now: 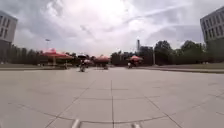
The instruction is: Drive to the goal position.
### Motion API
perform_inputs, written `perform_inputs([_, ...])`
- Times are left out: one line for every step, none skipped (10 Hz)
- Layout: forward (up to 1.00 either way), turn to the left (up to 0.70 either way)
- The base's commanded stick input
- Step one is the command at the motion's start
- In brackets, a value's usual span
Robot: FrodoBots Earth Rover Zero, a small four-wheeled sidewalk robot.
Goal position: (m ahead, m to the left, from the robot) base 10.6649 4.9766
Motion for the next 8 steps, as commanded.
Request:
perform_inputs([0.85, -0.01])
perform_inputs([0.85, -0.01])
perform_inputs([0.85, -0.01])
perform_inputs([0.85, -0.01])
perform_inputs([0.85, -0.01])
perform_inputs([0.85, -0.01])
perform_inputs([0.85, -0.01])
perform_inputs([0.85, -0.01])
